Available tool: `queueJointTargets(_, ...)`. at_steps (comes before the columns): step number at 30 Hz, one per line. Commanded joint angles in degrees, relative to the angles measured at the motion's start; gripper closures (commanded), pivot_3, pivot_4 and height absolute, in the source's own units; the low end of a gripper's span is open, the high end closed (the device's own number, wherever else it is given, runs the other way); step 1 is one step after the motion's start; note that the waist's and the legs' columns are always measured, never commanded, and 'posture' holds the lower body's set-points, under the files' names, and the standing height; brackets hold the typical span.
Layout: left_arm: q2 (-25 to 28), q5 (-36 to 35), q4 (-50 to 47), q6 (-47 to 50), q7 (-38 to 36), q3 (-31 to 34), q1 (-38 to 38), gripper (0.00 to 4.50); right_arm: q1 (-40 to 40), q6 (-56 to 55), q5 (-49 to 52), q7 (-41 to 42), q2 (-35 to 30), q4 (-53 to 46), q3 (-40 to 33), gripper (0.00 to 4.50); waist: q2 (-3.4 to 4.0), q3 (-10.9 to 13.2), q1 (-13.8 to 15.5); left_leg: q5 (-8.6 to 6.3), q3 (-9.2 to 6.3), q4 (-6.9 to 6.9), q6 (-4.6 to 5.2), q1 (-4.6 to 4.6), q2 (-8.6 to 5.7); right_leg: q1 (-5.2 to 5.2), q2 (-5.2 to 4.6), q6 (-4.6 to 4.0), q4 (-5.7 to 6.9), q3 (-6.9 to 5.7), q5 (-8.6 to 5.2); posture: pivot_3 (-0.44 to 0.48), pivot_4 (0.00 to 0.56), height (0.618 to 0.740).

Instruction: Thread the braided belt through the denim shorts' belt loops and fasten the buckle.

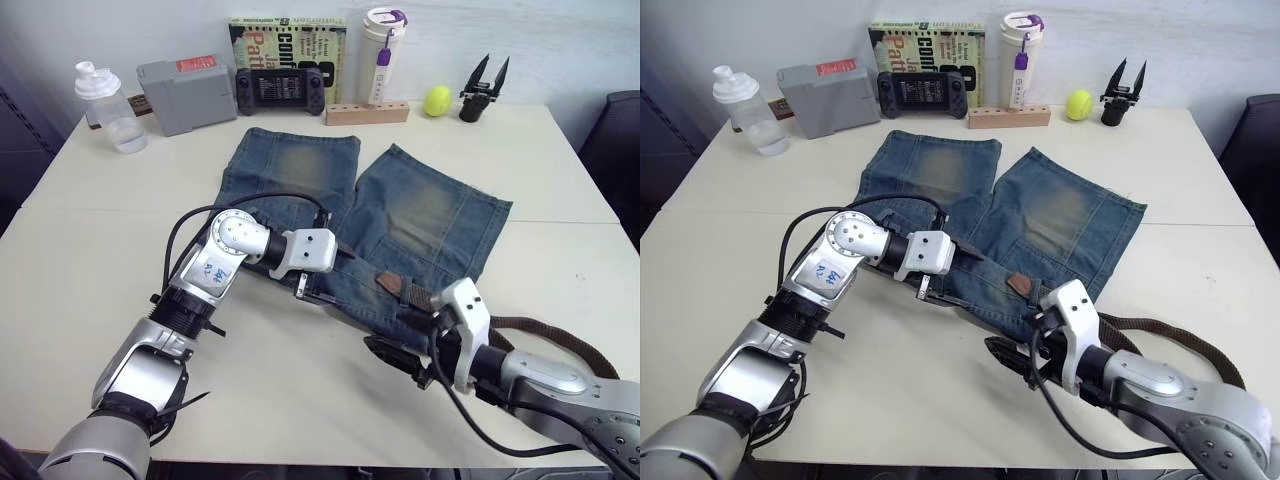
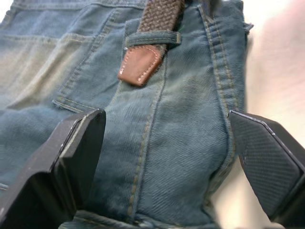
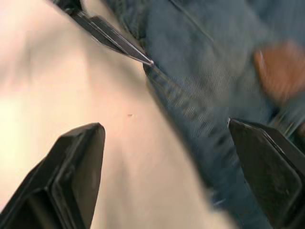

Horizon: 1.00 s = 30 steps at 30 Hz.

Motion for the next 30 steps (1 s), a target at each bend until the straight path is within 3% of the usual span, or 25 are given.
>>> queueJointTargets(1, -5.8, 0.5, 7.5, -10.3, 4.2, 1.4, -3.7, 0.0, -2.7, -6.8, -27.3, 10.8, -10.9, -3.1, 11.6, 0.13, 0.0, 0.0, 0.2, 0.0, 0.01, -0.02, 0.0, 0.0, -0.01, 0.0, -0.01, 0.0, -0.01, 0.0, 0.0, 0.0, 0.15, 0.694)
queueJointTargets(6, -9.9, 7.0, 17.4, -24.9, 11.1, -0.8, -7.5, 0.0, -3.9, -12.1, -41.6, 13.7, -11.6, 1.2, 20.7, 0.13, -0.05, 0.0, 0.4, 0.01, -0.08, 0.05, 0.06, -0.1, -0.12, -0.01, -0.11, 0.08, -0.03, -0.08, 0.02, 0.0, 0.15, 0.694)
queueJointTargets(7, -10.7, 8.9, 19.4, -27.1, 13.4, -1.6, -8.2, 0.0, -3.8, -12.3, -43.7, 13.1, -11.1, 2.3, 22.1, 0.36, -0.08, 0.0, 0.3, 0.0, -0.07, 0.07, 0.06, -0.1, -0.12, -0.01, -0.11, 0.08, -0.03, -0.08, 0.02, 0.0, 0.15, 0.694)
queueJointTargets(11, -12.6, 17.6, 26.2, -34.7, 23.0, -5.2, -11.3, 0.0, -2.9, -12.1, -48.1, 11.6, -8.2, 4.7, 23.3, 1.68, -0.11, 0.0, 0.1, 0.02, -0.07, 0.05, 0.04, -0.1, -0.13, 0.0, -0.11, 0.1, -0.01, -0.14, 0.03, 0.0, 0.15, 0.694)
queueJointTargets(17, -12.9, 26.8, 33.8, -45.1, 31.5, -9.4, -14.0, 0.0, -0.4, -11.1, -51.7, 12.1, -4.3, 5.1, 21.7, 4.31, -0.15, 0.0, 0.1, 0.02, -0.13, 0.07, 0.05, -0.08, -0.13, 0.05, -0.12, 0.09, -0.02, -0.19, 0.03, 0.0, 0.15, 0.694)
queueJointTargets(18, -12.7, 27.7, 34.3, -46.0, 32.6, -9.8, -14.3, 0.0, 0.0, -10.8, -52.2, 12.1, -3.8, 5.1, 21.3, 4.46, -0.16, 0.0, 0.1, 0.02, -0.12, 0.07, 0.05, -0.08, -0.13, 0.04, -0.13, 0.09, -0.02, -0.19, 0.03, 0.0, 0.15, 0.694)
queueJointTargets(23, -11.3, 35.3, 36.1, -50.1, 39.9, -13.2, -15.5, 0.0, -0.3, -9.8, -52.7, 12.9, -1.5, 5.7, 19.7, 4.46, -0.22, -0.1, 0.2, 0.02, -0.15, 0.07, 0.05, -0.02, -0.12, 0.13, -0.13, 0.09, -0.03, -0.19, 0.02, 0.0, 0.15, 0.694)
queueJointTargets(30, -10.5, 34.3, 38.2, -55.0, 39.6, -13.2, -15.8, 0.0, -0.2, -8.2, -54.7, 14.7, 0.3, 6.7, 18.7, 4.46, -0.65, -0.4, 0.1, 0.0, -0.23, 0.08, 0.06, 0.0, -0.08, 0.18, -0.13, 0.09, -0.05, -0.23, 0.02, 0.0, 0.15, 0.694)
